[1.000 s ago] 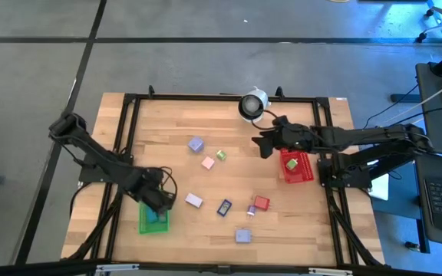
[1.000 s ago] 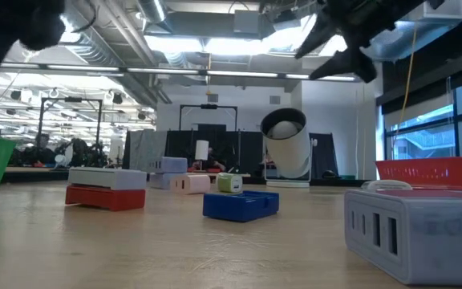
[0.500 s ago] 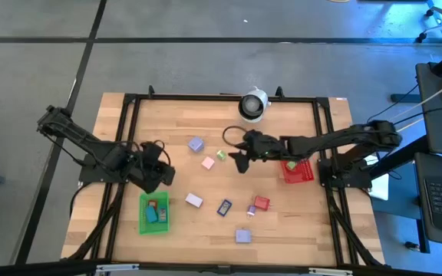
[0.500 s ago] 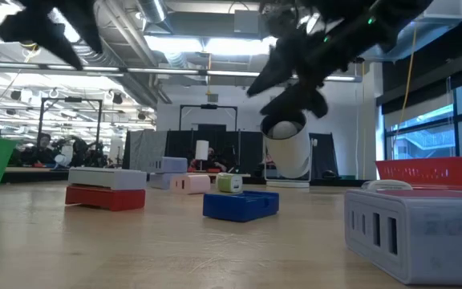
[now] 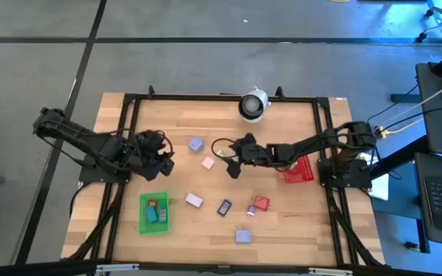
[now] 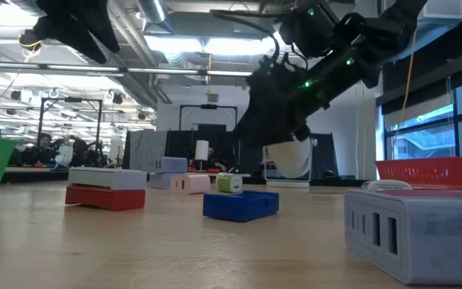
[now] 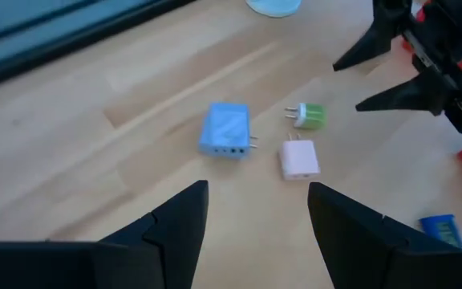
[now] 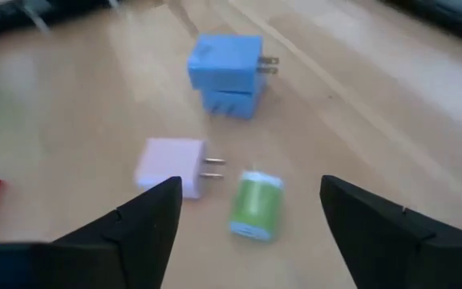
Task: Pick & Place Office items
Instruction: Put the green charger adapter into the red bin
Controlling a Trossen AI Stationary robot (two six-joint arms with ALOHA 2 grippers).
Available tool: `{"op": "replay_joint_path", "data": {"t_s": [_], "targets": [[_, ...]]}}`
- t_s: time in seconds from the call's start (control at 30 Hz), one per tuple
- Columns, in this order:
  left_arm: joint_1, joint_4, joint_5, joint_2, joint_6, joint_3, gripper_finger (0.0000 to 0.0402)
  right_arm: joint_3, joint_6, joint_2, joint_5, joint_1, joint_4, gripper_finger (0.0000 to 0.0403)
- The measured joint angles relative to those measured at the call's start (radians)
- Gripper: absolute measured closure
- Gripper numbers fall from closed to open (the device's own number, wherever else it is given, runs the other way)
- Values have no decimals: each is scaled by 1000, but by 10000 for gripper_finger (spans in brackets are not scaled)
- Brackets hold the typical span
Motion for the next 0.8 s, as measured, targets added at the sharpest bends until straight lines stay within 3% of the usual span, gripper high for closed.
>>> {"op": "replay_joint_path", "data": {"t_s": [0.13, 0.47, 0.8], "targets": [[28, 0, 0, 0, 77, 0, 189, 0, -48, 25, 17, -6, 36, 101], [101, 1, -1, 0, 188, 0, 192, 0, 40, 116, 56, -14, 129, 106], [152, 1, -1, 0, 225, 0, 194, 29, 51, 246, 28, -14, 228, 106]]}}
